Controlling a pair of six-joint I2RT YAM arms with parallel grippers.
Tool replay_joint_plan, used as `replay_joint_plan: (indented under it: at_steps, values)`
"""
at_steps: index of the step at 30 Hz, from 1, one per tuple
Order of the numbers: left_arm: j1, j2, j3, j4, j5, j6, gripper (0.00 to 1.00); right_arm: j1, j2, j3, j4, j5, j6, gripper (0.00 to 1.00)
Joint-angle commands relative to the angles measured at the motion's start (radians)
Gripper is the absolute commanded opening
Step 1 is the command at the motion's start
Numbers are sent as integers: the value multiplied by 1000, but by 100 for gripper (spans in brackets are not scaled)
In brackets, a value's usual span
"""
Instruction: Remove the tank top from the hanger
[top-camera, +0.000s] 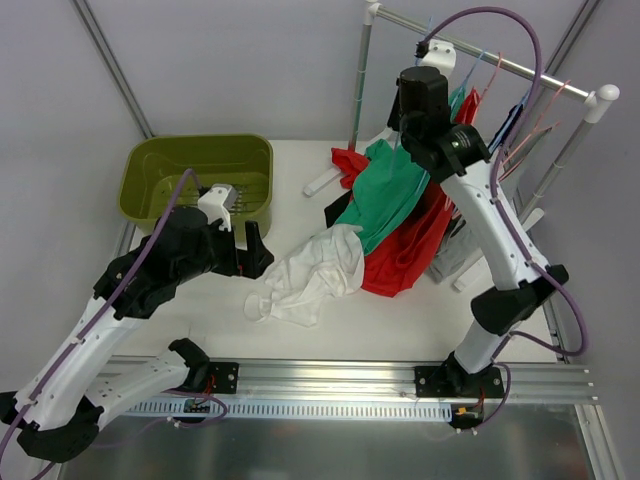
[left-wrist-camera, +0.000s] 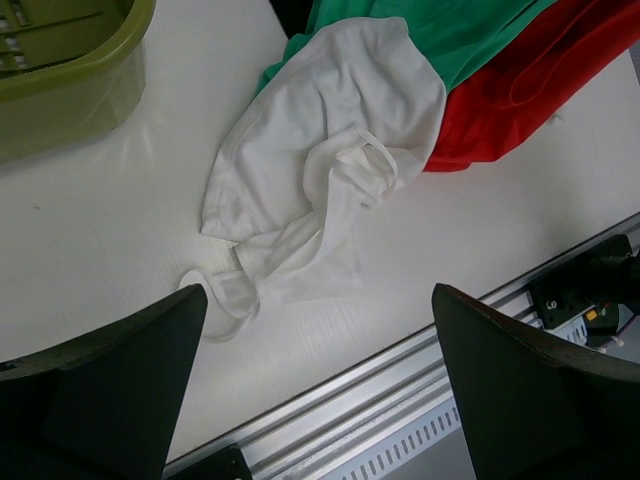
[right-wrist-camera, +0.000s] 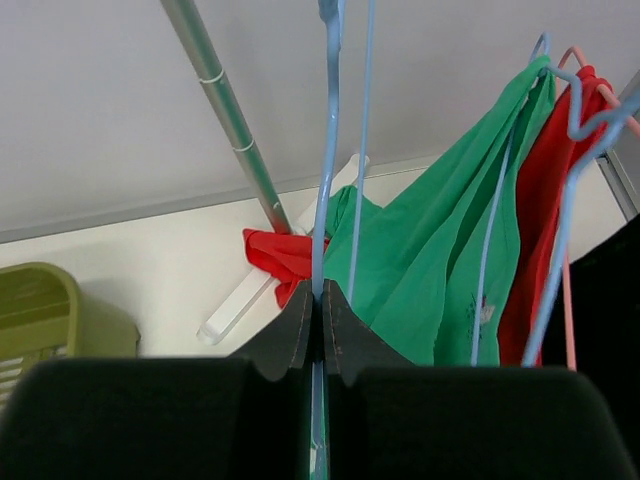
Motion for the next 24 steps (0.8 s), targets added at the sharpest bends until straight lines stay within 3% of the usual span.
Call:
replay_joint_plan:
  at_steps: [1, 13, 24]
  values:
    - [-1, -26, 20, -23, 13, 25, 99, -18, 83, 119, 63, 24, -30, 0]
    - [-1, -27, 40, -60, 54, 16, 99, -67, 227, 203, 157, 67, -65, 0]
    - [-1, 23, 48, -64, 71, 27, 99, -75, 232, 127, 155, 105, -42, 0]
